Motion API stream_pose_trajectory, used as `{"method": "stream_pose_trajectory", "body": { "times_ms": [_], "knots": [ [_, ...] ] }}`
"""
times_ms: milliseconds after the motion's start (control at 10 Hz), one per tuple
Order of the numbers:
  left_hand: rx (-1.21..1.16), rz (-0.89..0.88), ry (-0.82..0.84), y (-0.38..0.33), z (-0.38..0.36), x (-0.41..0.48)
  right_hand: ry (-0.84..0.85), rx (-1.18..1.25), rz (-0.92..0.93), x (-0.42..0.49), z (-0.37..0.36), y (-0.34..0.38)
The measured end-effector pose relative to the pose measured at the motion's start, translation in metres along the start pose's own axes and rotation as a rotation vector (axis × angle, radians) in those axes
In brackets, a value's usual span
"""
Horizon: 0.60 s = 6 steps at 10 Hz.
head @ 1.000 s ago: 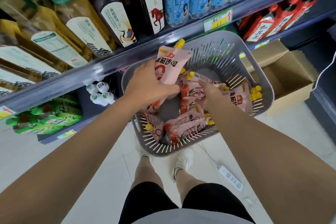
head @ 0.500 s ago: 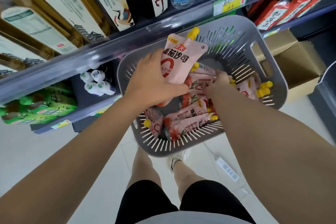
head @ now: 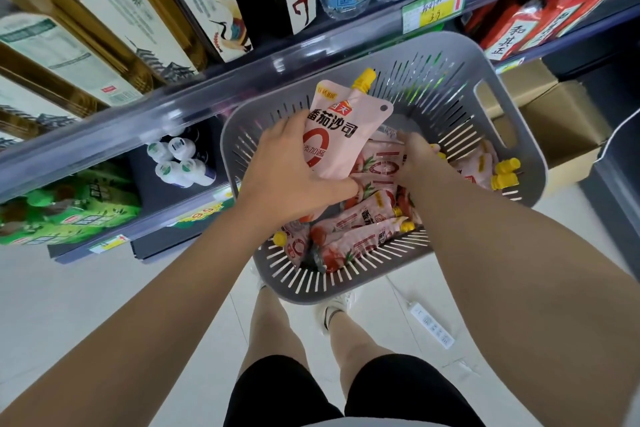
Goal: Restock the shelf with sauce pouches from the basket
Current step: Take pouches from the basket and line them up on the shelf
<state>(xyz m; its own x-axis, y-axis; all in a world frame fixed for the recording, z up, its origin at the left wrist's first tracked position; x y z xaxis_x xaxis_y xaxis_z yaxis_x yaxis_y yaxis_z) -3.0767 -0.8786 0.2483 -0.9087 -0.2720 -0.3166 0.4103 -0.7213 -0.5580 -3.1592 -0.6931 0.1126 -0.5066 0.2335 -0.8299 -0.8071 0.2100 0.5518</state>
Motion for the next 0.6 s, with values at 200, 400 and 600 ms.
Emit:
{"method": "stream_pose_trajectory", "body": {
  "times_ms": [200, 400, 600],
  "knots": [
    [0.001, 0.025, 0.018, 0.011, -0.008, -0.005, -0.098, 0.196, -0.049, 0.172, 0.016, -0.041],
    [-0.03, 0.035, 0.02, 0.011, -0.012, -0.005, 0.078, 0.308, 0.101, 0.022, 0.001, -0.012],
    [-0.03, 0.021, 0.0, 0.006, -0.013, -0.002, 0.201, 0.255, 0.084, 0.024, -0.019, -0.014]
  ]
}}
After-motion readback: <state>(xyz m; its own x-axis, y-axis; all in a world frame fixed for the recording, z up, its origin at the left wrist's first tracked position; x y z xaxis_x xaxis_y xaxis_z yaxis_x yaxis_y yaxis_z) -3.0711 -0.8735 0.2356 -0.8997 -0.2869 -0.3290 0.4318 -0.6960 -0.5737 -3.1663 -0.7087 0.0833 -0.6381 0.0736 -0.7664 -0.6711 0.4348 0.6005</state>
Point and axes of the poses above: each hand's wrist, its own x-axis towards the middle knuckle, its own z-axis out of the back of the hand, y = z × x, the point moved 7 cm from there along x, towards the middle knuckle, and after that the axes turned 6 degrees about x, right-handed, at the moved point
